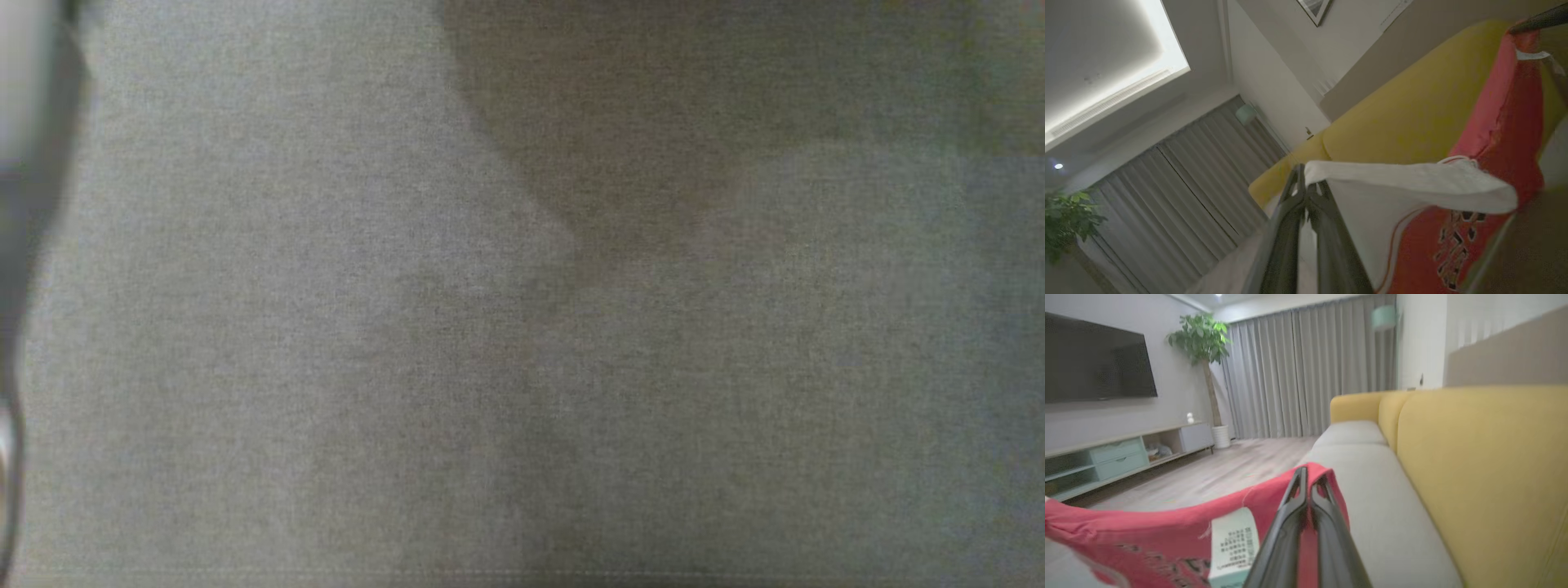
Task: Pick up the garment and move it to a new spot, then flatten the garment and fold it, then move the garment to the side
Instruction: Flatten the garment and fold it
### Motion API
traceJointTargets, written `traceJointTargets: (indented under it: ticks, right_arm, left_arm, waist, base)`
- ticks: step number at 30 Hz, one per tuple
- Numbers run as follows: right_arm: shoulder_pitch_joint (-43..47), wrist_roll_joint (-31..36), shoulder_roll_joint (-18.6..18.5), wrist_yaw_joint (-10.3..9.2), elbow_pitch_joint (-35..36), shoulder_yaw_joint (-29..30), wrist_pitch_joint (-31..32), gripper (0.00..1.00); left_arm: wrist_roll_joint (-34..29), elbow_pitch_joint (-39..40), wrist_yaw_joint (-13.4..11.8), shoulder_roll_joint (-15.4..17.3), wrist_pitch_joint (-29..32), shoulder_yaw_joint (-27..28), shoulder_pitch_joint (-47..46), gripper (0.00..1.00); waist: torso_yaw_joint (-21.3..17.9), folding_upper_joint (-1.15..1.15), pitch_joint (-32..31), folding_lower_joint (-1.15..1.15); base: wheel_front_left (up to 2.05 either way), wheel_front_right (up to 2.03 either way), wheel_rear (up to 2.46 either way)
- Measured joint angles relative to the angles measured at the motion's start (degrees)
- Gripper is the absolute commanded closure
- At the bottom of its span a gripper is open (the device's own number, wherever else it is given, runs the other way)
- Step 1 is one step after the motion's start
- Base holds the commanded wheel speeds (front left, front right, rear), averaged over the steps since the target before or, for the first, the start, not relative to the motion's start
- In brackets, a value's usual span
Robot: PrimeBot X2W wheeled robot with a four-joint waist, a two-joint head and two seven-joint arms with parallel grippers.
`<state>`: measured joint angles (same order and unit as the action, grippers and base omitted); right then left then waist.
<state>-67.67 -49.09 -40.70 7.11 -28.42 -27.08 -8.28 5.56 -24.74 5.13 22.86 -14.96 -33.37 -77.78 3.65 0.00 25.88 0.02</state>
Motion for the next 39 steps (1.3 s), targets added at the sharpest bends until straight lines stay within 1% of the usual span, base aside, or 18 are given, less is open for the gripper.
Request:
traceJointTargets:
  ticks: [3,6,9,14,17,20,22,26,30,33,36,39]
  right_arm:
    - [8.6,-2.9,-0.4,0.00,1.0,-2.3,-1.7,1.00]
    - [17.6,-6.1,-2.3,0.00,2.6,-3.4,-3.0,1.00]
    - [26.7,-8.4,-3.7,0.00,4.1,-3.9,-3.9,1.00]
    - [42.5,-10.9,-4.1,0.00,6.3,-4.2,-4.9,1.00]
    - [50.9,-11.5,-4.2,0.00,7.2,-4.1,-4.9,1.00]
    - [57.8,-11.9,-4.1,0.00,8.1,-3.1,-5.4,1.00]
    - [61.3,-11.9,-3.8,0.00,9.3,-2.2,-5.4,1.00]
    - [66.5,-11.9,-3.3,0.00,11.9,-1.1,-5.5,1.00]
    - [68.4,-11.8,-3.0,0.00,13.4,1.0,-5.4,1.00]
    - [67.9,-10.8,-2.6,0.00,14.4,2.4,-4.0,1.00]
    - [65.1,-9.0,-1.9,0.00,14.7,3.2,-2.2,1.00]
    - [60.1,-7.3,-1.5,0.00,14.7,3.7,-0.4,1.00]
  left_arm:
    - [1.9,3.1,0.2,2.4,0.0,-1.0,12.4,1.00]
    - [3.8,6.7,-0.2,5.1,0.0,-2.2,23.9,1.00]
    - [6.1,9.4,-1.3,7.0,0.8,-4.0,35.3,1.00]
    - [10.8,13.0,-3.9,8.9,2.7,-6.0,54.1,1.00]
    - [12.7,15.1,-4.8,10.0,3.8,-7.4,61.6,1.00]
    - [14.4,18.1,-5.2,11.3,5.9,-8.1,66.7,1.00]
    - [15.7,20.1,-5.7,12.0,6.9,-8.5,69.4,1.00]
    - [17.7,24.2,-5.7,14.3,9.2,-9.2,73.8,1.00]
    - [17.7,27.2,-5.7,15.5,10.7,-9.1,74.1,1.00]
    - [17.0,27.8,-5.5,15.9,11.4,-8.9,70.6,1.00]
    - [15.7,27.8,-3.9,16.0,12.0,-7.7,64.2,1.00]
    - [14.8,26.8,-2.3,15.9,12.7,-7.0,56.8,1.00]
  waist:
    - [0.0,0.00,-0.6,0.00]
    - [0.1,0.00,-2.2,-0.04]
    - [0.2,0.00,-4.5,-0.04]
    - [0.1,0.01,-8.7,-0.04]
    - [0.1,0.01,-11.2,-0.04]
    - [0.1,0.01,-13.4,-0.04]
    - [0.1,0.01,-14.7,-0.04]
    - [-0.1,0.01,-16.7,-0.04]
    - [-0.3,0.01,-17.1,-0.04]
    - [-0.4,0.01,-16.2,-0.03]
    - [-0.6,0.01,-14.7,-0.03]
    - [-0.8,0.01,-12.7,-0.02]
  base:
    - [0.00,0.00,0.00]
    - [0.00,0.00,0.00]
    - [0.00,0.00,0.00]
    - [0.00,0.00,0.00]
    - [0.00,0.00,0.00]
    - [0.00,0.00,0.00]
    - [0.00,0.00,0.00]
    - [0.00,0.00,0.00]
    - [0.00,0.00,0.00]
    - [0.00,0.00,0.00]
    - [0.00,0.00,0.00]
    - [0.00,0.00,0.00]
